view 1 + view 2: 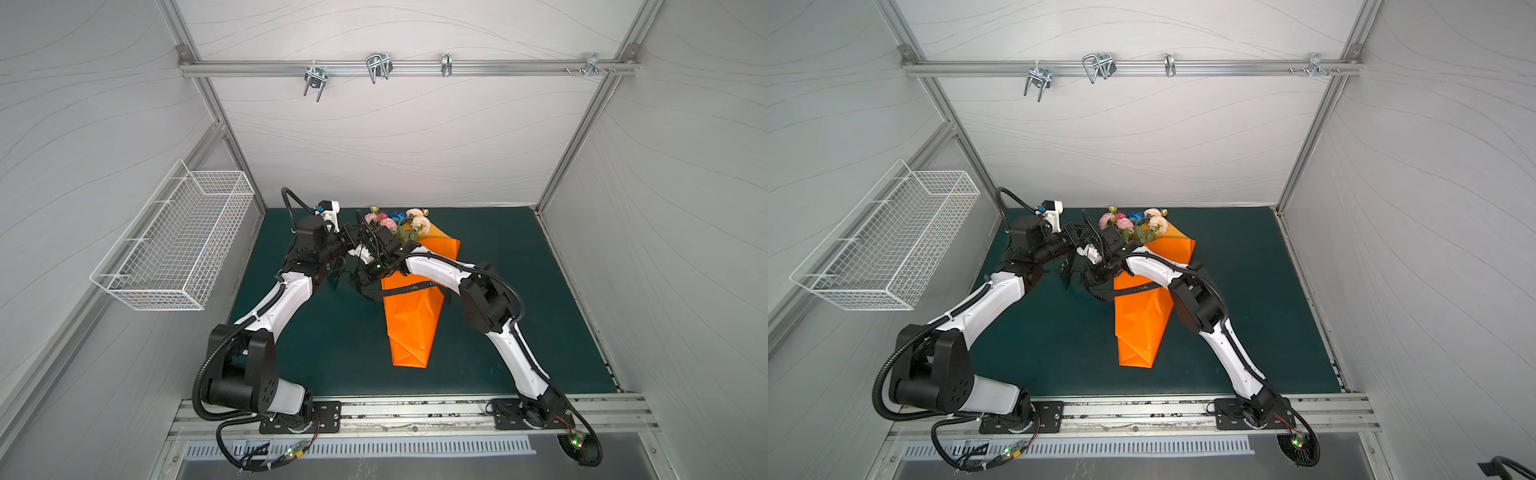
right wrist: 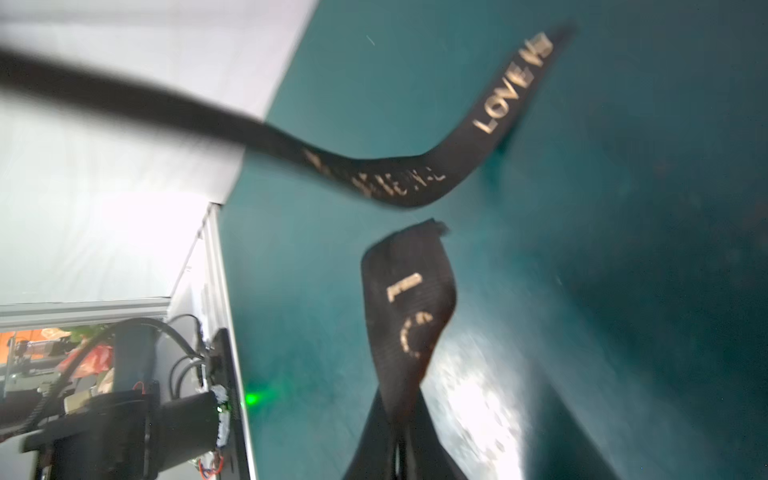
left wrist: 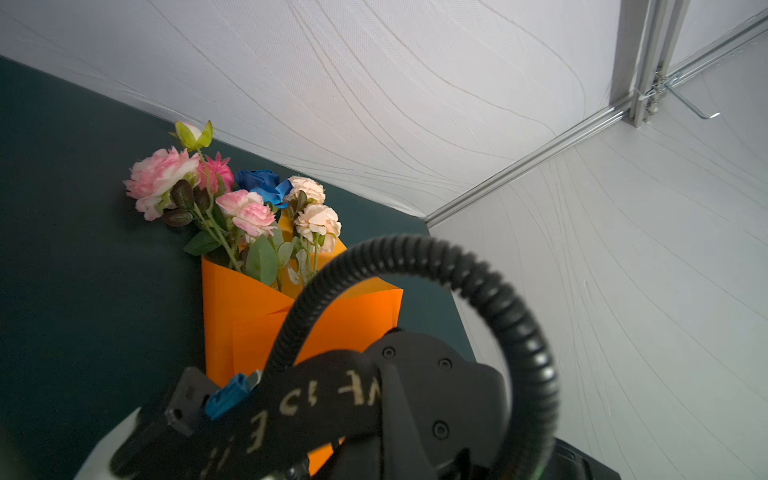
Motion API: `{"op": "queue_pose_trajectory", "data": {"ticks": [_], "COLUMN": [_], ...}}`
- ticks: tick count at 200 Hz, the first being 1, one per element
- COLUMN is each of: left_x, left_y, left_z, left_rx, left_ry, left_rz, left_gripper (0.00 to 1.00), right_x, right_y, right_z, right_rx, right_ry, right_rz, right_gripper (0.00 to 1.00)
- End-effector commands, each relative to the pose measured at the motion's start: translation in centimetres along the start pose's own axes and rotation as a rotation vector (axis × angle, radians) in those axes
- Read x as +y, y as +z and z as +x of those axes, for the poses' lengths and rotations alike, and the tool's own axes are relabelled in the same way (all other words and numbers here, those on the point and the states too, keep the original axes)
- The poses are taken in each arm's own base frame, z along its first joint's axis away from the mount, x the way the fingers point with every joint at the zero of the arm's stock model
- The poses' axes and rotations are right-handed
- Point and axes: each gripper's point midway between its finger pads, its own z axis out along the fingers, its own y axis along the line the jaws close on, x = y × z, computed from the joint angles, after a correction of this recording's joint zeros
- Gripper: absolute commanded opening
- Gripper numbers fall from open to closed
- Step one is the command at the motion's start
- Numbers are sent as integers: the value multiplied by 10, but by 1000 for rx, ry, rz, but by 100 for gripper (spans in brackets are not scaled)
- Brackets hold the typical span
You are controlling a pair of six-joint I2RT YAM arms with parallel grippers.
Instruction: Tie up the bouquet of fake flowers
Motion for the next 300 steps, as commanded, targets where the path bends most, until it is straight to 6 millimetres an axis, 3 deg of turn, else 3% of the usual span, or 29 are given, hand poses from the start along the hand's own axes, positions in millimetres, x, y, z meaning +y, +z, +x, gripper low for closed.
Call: {"op": "queue_pose_trajectory", "data": {"ticks": [1,28,55,82,100,124,144,159,178,202,226,254,300], "left_x": [12,23,33,37,38,36,35,33,34,37,36,44,57], "left_y": [14,30,37,40,44,54,64,72,82,96,108,117,128], "left_z": [-7,-6,-6,-8,-8,-7,-7,-7,-4,3,14,23,24], "left_rx": [-12,15,20,29,45,87,124,155,196,266,354,406,470], "left_ry": [24,3,-3,-8,-12,-20,-28,-40,-62,-98,-134,-170,-213], "left_rz": [-37,-49,-81,-90,-89,-63,-36,-12,8,39,97,119,156], "left_gripper": [0,0,0,0,0,0,0,0,0,0,0,0,0], "right_x": [-24,-40,-44,-57,-64,-53,-24,5,35,46,42,30,-12], "right_y": [-14,-32,-56,-83,-105,-132,-145,-141,-118,-78,-45,-20,7], "right_z": [3,-8,-21,-26,-24,-18,-13,-8,-1,2,0,-13,-30], "right_rx": [9,-39,-84,-108,-156,-280,-375,-403,-368,-265,-209,-183,-126], "right_ry": [42,63,40,46,62,26,-109,-243,-416,-546,-607,-662,-659], "right_rz": [106,193,253,393,492,557,606,608,582,569,543,549,578], "right_gripper": [26,39,49,49,43,40,40,40,40,38,37,38,45]}}
